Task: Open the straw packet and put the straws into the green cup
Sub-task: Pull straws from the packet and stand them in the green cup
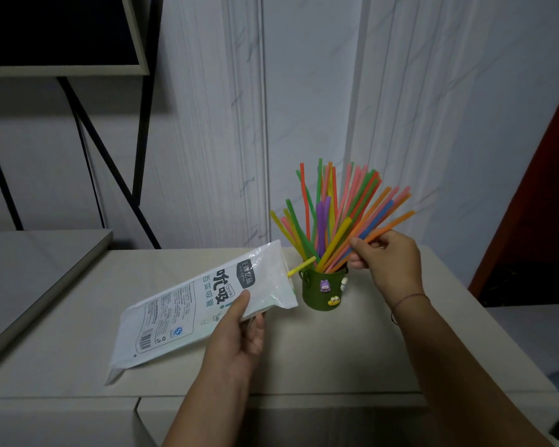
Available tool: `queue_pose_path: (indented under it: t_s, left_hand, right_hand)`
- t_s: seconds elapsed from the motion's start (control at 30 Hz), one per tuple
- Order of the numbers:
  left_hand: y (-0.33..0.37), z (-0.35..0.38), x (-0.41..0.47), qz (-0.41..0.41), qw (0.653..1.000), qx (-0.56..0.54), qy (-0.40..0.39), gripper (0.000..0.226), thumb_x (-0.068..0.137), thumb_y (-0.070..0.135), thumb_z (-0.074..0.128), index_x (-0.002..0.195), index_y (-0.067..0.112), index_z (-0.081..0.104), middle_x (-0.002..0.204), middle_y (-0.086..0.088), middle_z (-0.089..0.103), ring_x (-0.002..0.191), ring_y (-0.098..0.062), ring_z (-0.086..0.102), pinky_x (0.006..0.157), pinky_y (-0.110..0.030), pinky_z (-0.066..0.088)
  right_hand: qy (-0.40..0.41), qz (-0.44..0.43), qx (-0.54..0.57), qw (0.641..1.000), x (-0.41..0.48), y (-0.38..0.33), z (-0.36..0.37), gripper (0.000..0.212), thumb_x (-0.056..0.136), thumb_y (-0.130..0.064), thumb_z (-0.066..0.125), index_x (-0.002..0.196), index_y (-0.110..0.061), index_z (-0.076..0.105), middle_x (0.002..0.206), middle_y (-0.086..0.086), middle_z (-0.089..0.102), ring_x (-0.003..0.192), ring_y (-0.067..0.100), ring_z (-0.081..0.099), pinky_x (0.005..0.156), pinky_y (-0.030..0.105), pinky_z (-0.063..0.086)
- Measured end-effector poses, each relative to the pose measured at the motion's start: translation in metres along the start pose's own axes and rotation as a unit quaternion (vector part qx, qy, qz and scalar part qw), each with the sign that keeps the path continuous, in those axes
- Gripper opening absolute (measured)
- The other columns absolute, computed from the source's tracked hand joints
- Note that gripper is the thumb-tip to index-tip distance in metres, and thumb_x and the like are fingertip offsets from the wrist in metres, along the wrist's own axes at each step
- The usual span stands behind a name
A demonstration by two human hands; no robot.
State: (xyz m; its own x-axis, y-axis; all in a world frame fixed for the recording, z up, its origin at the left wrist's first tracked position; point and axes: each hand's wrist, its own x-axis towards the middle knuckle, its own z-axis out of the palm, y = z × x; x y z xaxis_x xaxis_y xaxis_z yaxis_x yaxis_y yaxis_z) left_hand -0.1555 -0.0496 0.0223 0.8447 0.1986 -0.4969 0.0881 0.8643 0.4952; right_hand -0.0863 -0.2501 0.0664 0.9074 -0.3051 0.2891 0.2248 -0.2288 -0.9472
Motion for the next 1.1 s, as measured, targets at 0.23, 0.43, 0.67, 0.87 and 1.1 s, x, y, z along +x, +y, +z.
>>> queue_pose_path:
  t_s: [0.23, 0.43, 0.67, 0.87, 1.1]
  left_hand:
    - [-0.002, -0.002, 0.001, 0.008, 0.999, 0.041, -0.018, 0.016, 0.080, 0.004, 0.070, 0.086, 0.018, 0.063, 0.063, 0.001, 0.074, 0.052, -0.011, 0.070, 0.049, -0.021, 0.056]
    - [0.005, -0.011, 0.002, 0.048, 0.990, 0.125, -0.035, 0.025, 0.075, 0.009, 0.075, 0.095, 0.022, 0.066, 0.077, 0.007, 0.076, 0.063, -0.006, 0.072, 0.047, -0.018, 0.053]
    - [0.014, -0.019, -0.011, 0.151, 0.951, 0.255, -0.091, 0.030, 0.074, 0.026, 0.078, 0.102, 0.025, 0.067, 0.091, 0.008, 0.077, 0.076, -0.008, 0.073, 0.053, -0.021, 0.053]
    - [0.009, -0.019, -0.020, 0.263, 0.894, 0.350, -0.094, 0.024, 0.074, 0.028, 0.079, 0.091, 0.014, 0.070, 0.067, -0.002, 0.071, 0.045, -0.010, 0.053, 0.042, -0.024, 0.044]
    - [0.001, -0.017, -0.018, 0.215, 0.910, 0.332, -0.124, 0.032, 0.070, -0.001, 0.078, 0.096, 0.015, 0.069, 0.083, -0.001, 0.077, 0.065, -0.010, 0.070, 0.052, -0.021, 0.052]
  right_hand:
    - [-0.047, 0.073, 0.042, 0.995, -0.004, 0.013, 0.008, 0.016, 0.080, -0.006, 0.069, 0.094, -0.001, 0.061, 0.076, 0.014, 0.068, 0.070, 0.028, 0.069, 0.075, 0.037, 0.058]
    - [-0.209, 0.251, 0.042, 0.944, -0.015, 0.019, -0.002, 0.015, 0.086, -0.013, 0.065, 0.087, -0.001, 0.055, 0.072, 0.016, 0.061, 0.055, 0.015, 0.064, 0.054, 0.025, 0.059]
    - [-0.204, 0.444, 0.234, 0.841, -0.040, 0.023, 0.006, 0.039, 0.099, -0.033, 0.037, 0.095, -0.003, 0.061, 0.097, 0.017, 0.064, 0.096, 0.031, 0.059, 0.086, 0.047, 0.047]
    - [-0.219, 0.499, 0.295, 0.785, -0.062, 0.023, 0.023, 0.037, 0.098, -0.027, 0.037, 0.101, -0.001, 0.063, 0.087, 0.018, 0.071, 0.092, 0.033, 0.060, 0.076, 0.050, 0.046]
    - [-0.226, 0.491, 0.311, 0.782, -0.070, 0.019, 0.034, 0.021, 0.093, -0.013, 0.049, 0.095, 0.001, 0.064, 0.087, 0.016, 0.070, 0.083, 0.030, 0.063, 0.061, 0.042, 0.057]
